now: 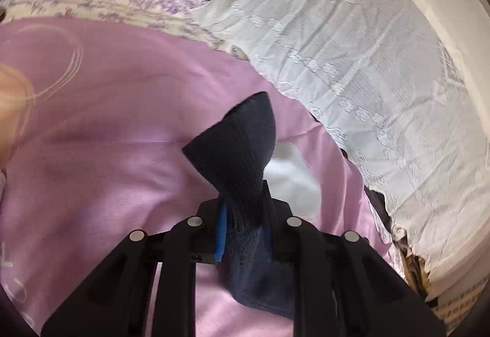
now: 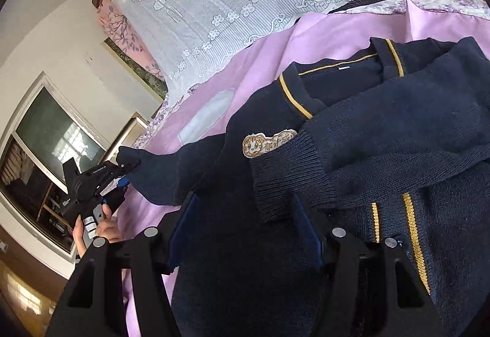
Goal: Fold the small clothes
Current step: 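Carry the cuff across the front with the left gripper and release it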
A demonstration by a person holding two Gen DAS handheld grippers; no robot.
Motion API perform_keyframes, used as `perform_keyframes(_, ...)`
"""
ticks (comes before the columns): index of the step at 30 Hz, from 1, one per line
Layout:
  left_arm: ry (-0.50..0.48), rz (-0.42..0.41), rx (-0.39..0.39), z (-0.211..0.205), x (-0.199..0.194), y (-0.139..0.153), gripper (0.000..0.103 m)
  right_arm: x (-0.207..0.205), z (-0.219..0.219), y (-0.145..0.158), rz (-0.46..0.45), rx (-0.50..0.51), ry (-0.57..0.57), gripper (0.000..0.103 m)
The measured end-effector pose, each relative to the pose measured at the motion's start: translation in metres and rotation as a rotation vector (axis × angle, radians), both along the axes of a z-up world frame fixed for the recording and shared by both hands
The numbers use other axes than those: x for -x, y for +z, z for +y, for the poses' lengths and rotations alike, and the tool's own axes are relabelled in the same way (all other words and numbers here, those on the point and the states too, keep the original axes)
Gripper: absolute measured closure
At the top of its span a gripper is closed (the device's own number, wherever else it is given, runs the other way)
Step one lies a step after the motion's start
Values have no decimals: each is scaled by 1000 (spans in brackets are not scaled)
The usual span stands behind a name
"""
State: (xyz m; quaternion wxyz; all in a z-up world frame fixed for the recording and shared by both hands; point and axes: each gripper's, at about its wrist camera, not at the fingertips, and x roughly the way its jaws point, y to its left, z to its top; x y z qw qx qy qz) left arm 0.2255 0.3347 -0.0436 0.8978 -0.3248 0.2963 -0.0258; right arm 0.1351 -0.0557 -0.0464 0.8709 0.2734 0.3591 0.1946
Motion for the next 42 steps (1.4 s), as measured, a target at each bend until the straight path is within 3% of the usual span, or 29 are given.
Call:
perform_keyframes(6,-151,-106,-275,-87,29,34,89,2,-19,18,-26,-212,40,40)
perform_keyframes(11,-258,-136,-433,-153,48,29,90,7,-25,38,-74,-242,61,37)
perform_keyframes(15,-333,-138,-488,-189,58,21,91,1,-29,31,-27,-280,68,34)
perform_keyframes(20,-425,-185,-564,-227,82,22,92,-8,-33,10,79,-402,99,34)
perform_keyframes(32,-546,-192,-711,-278,104,7,92,-17,-47,-8,166,-530,69,31)
perform_keyframes(34,-555,-193,-733,-282,106,5,92,-18,-48,-11,185,-535,63,51)
perform_keyframes(38,-552,-182,-776,-288,107,4,91,-19,-50,-16,207,-543,55,78)
perform_keyframes(39,-550,-182,-781,-289,108,4,91,-19,-50,-14,209,-522,50,94)
perform_keyframes(42,-533,-191,-788,-288,110,8,85,-20,-52,-9,200,-486,51,98)
